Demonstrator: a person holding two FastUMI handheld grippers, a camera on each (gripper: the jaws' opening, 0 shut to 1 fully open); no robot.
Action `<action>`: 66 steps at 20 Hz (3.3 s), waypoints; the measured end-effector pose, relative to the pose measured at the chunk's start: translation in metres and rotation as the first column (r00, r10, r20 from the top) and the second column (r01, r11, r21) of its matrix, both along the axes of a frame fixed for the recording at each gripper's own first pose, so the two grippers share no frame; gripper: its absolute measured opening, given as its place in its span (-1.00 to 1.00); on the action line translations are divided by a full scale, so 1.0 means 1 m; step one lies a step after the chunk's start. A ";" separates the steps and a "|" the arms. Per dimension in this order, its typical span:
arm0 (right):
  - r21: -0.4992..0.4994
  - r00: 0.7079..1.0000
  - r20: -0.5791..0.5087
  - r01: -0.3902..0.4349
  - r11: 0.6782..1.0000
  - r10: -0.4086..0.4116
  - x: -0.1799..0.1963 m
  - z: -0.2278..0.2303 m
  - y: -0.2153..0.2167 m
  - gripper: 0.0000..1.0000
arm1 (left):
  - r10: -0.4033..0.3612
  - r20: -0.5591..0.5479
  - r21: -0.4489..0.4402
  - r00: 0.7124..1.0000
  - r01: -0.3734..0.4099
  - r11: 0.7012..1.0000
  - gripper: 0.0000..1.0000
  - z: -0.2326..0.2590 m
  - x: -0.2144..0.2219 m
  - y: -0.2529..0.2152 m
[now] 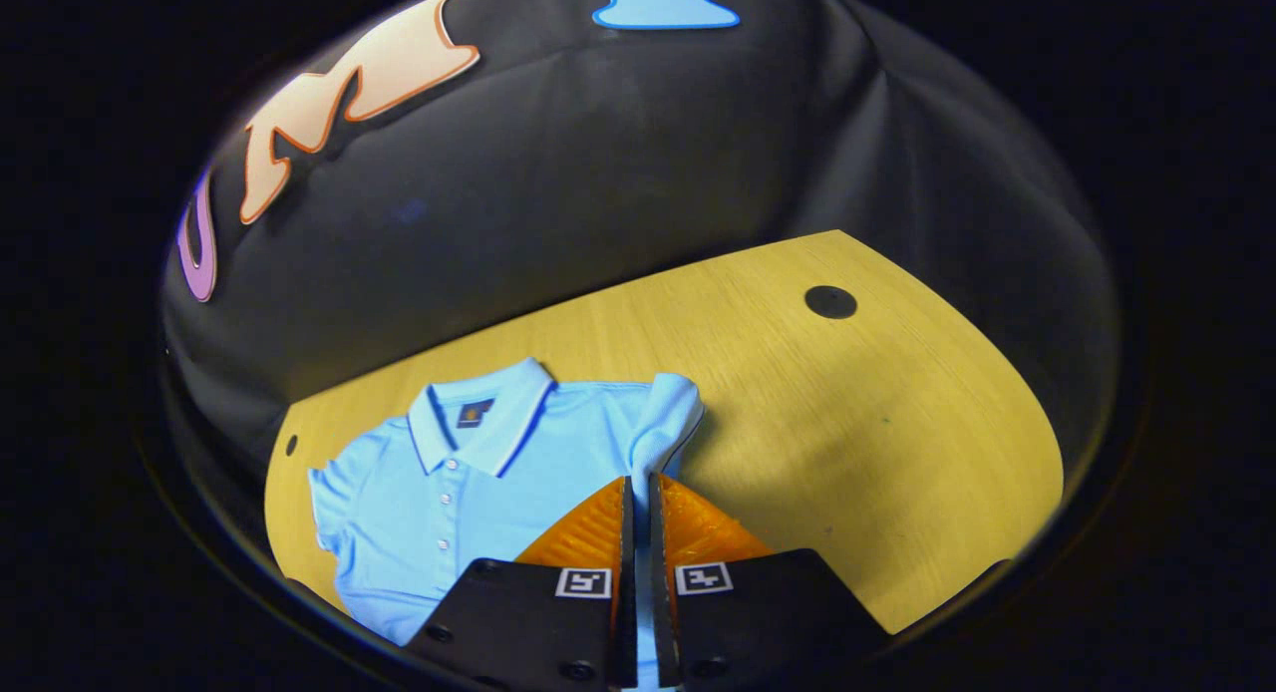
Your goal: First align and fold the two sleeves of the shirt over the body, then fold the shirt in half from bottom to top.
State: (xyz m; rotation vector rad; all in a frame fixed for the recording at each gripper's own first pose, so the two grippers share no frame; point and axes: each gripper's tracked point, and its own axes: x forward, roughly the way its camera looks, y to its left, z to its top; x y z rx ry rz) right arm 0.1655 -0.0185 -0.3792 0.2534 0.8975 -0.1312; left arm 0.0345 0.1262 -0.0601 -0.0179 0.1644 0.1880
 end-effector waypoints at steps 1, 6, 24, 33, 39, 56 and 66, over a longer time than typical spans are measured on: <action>0.035 1.000 0.015 -0.015 0.999 0.014 0.003 0.005 0.015 -0.82 | -0.001 -0.001 -0.002 1.000 0.001 1.000 0.93 -0.001 0.000 0.000; 0.183 0.999 0.027 -0.033 0.982 0.029 0.010 0.002 0.078 -0.82 | 0.008 -0.024 -0.016 1.000 -0.008 1.000 0.93 -0.010 0.001 0.003; 0.069 0.971 0.067 -0.235 0.970 0.230 -0.031 0.042 0.094 0.96 | -0.020 -0.145 -0.101 0.989 0.005 0.995 0.96 -0.086 0.043 0.010; -0.004 0.979 0.093 -0.184 0.983 0.183 -0.084 0.088 0.025 0.95 | -0.075 -0.285 -0.171 0.956 0.026 0.985 0.96 -0.186 0.102 -0.013; -0.023 0.991 0.025 -0.129 0.991 0.129 -0.123 0.072 -0.012 0.95 | -0.086 -0.410 -0.165 0.908 0.019 0.986 0.96 -0.262 0.127 -0.017; -0.018 0.996 -0.019 -0.091 0.996 0.091 -0.166 0.066 -0.040 0.96 | -0.145 -0.554 -0.189 0.820 0.046 0.981 -0.36 -0.332 0.131 -0.049; -0.019 0.999 0.025 0.021 1.000 -0.021 -0.185 0.084 -0.085 0.96 | -0.199 -0.500 -0.187 0.843 0.119 0.975 -1.00 -0.287 0.144 -0.108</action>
